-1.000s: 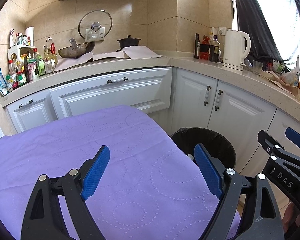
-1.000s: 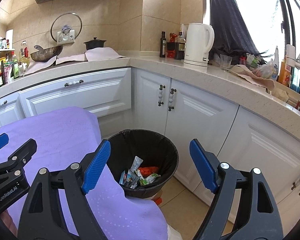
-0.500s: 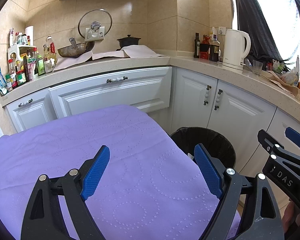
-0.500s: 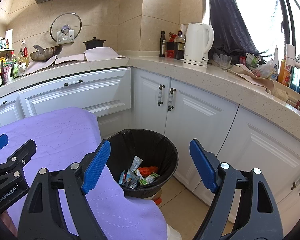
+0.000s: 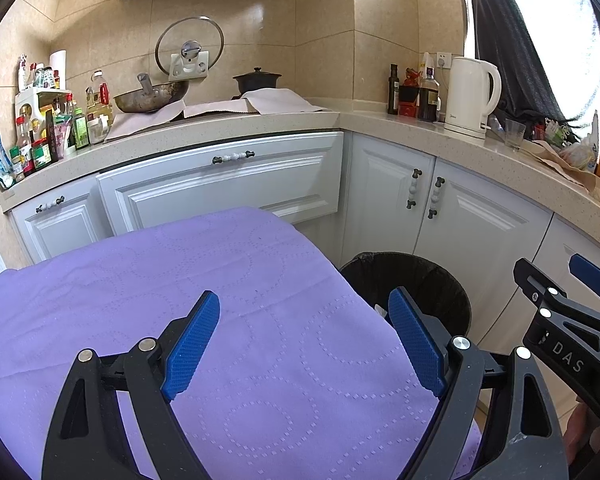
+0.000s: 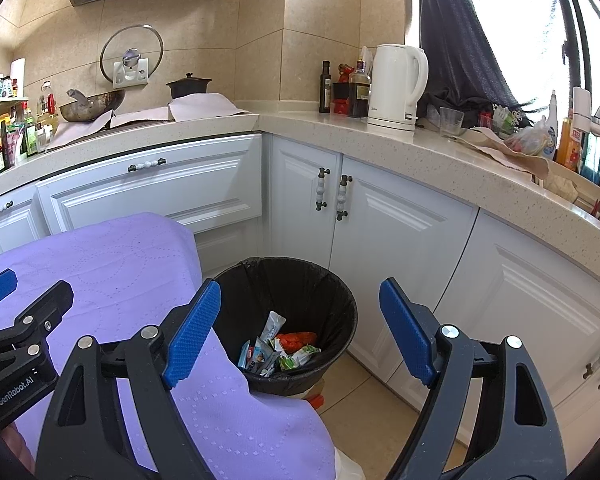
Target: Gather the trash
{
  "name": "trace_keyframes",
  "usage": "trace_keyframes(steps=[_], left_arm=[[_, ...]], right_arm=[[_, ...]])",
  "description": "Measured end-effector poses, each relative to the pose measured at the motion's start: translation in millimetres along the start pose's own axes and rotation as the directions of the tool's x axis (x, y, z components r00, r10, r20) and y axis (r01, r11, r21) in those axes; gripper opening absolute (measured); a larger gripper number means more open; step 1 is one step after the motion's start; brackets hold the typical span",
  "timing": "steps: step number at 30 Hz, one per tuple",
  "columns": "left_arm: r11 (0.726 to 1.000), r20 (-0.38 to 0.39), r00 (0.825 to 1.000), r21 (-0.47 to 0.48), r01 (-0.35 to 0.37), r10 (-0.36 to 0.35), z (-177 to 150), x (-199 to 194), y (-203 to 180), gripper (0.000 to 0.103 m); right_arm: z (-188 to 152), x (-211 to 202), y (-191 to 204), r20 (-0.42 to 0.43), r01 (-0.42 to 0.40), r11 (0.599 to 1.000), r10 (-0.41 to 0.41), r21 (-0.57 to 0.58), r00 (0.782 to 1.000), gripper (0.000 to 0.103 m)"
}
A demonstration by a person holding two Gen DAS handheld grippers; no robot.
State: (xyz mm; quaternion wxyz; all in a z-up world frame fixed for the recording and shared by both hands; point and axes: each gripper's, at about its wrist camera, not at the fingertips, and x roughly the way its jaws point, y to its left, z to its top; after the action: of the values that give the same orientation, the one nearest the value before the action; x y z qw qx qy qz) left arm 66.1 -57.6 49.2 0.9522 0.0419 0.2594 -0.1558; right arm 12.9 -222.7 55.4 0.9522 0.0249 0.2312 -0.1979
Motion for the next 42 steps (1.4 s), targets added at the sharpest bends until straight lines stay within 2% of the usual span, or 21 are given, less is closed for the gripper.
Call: trace_keyframes(steps=[42], left_arm=[[1.0,-0.009,1.0,-0.021,0.001,-0.001,1.0,0.4,0.6,0.084]], right_arm=[[-4.5,0.0,0.4,-0.008,-0.002,1.0,0.002,-0.002,1.0,0.08]])
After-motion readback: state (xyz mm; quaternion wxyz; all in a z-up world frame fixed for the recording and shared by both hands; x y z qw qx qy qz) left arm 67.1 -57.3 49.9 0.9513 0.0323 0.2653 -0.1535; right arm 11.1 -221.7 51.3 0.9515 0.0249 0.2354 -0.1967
